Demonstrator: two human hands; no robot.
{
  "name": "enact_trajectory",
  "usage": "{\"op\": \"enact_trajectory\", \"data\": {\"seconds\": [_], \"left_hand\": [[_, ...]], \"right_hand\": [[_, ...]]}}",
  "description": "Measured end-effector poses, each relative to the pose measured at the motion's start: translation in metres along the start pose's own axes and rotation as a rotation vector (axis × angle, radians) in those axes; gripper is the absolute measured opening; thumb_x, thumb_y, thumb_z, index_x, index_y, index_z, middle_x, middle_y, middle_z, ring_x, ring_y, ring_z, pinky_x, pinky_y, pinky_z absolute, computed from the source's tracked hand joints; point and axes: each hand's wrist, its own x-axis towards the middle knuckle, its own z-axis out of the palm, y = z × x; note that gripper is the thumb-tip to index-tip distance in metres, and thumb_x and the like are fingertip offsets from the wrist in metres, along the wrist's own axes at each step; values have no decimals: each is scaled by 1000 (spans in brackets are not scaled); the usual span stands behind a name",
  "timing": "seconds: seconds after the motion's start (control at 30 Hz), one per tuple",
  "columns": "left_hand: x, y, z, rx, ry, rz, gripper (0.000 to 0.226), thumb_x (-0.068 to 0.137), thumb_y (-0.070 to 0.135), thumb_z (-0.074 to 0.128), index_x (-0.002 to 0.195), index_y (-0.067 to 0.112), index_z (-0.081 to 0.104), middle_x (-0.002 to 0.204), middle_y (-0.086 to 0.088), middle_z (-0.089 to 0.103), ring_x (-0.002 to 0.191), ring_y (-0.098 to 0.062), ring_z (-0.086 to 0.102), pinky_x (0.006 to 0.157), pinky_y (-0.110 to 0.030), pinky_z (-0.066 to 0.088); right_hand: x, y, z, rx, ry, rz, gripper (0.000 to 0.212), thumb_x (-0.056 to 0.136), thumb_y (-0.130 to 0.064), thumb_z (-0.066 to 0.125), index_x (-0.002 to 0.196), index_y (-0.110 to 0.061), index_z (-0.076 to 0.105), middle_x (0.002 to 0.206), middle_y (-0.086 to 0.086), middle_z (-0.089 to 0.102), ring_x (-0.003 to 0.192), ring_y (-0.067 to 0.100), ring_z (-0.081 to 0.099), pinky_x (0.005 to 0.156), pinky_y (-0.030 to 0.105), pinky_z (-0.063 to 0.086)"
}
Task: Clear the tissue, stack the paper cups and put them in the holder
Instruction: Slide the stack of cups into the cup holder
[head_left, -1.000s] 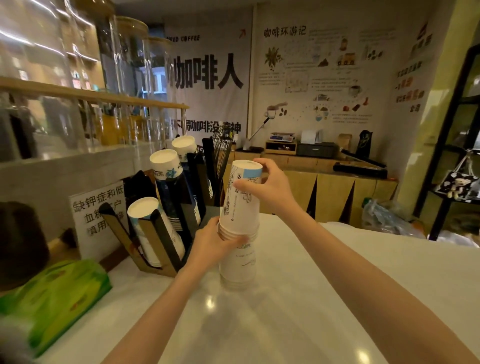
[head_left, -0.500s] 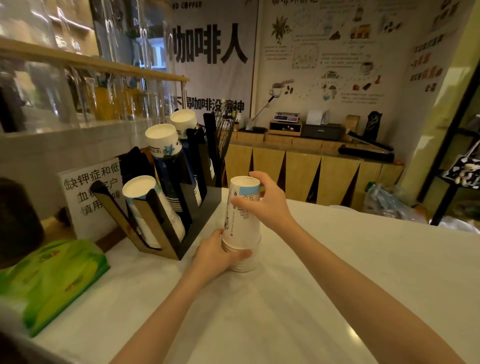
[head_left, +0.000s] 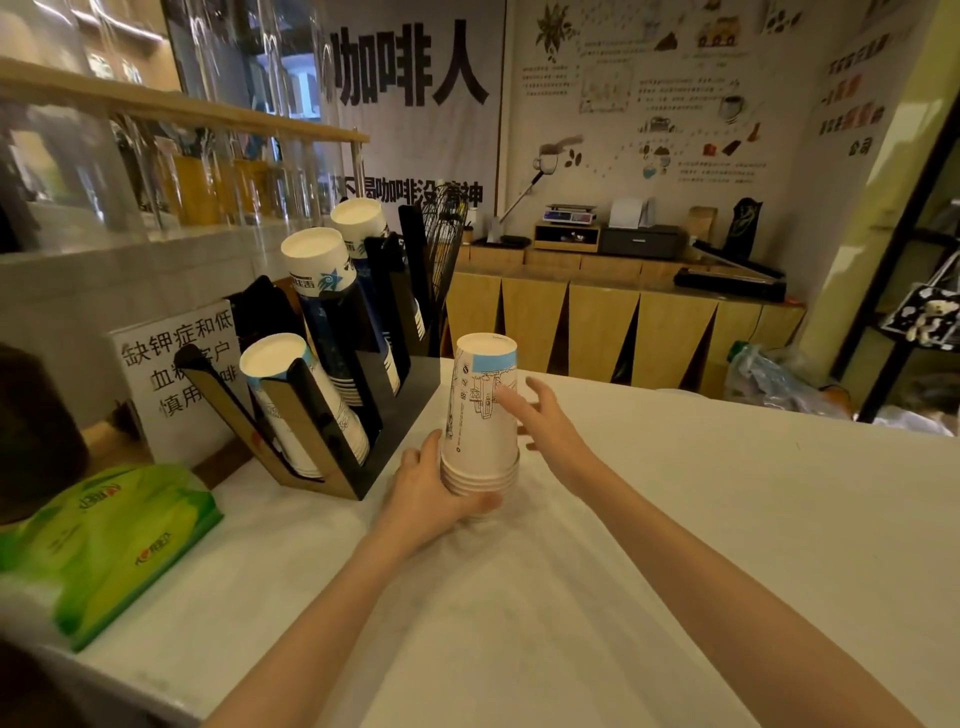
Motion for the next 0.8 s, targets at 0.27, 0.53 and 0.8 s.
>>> {"op": "enact_trajectory", "data": {"seconds": [0.27,0.53,0.8], "left_hand": [[-11,5,12,-113,52,58,119,47,48,82,139,37,6,143,0,43,127,-23,45,102,-44,44],[-15,12,-3,-210,64,77,115,43,45,87,138,29,23,136,4,50,125,-19,47,101,-39,44],[-21,53,-72,-95,150,189,106,52,39,84,138,24,25,134,3,52,121,-16,49,88,-24,39]], "right_hand": [[-17,43,8,-125,-196,-27,92,70,-33,76,142,-29,20,143,-1,43,127,22,46,102,39,45],[-24,30,9,-162,-95,-137,87,69,-35,77,140,-26,28,139,2,48,112,16,50,92,33,48],[-24,-44,2,-134,-135,-298,85,66,-35,78,138,-29,34,128,-3,56,106,14,56,84,29,51]]}}
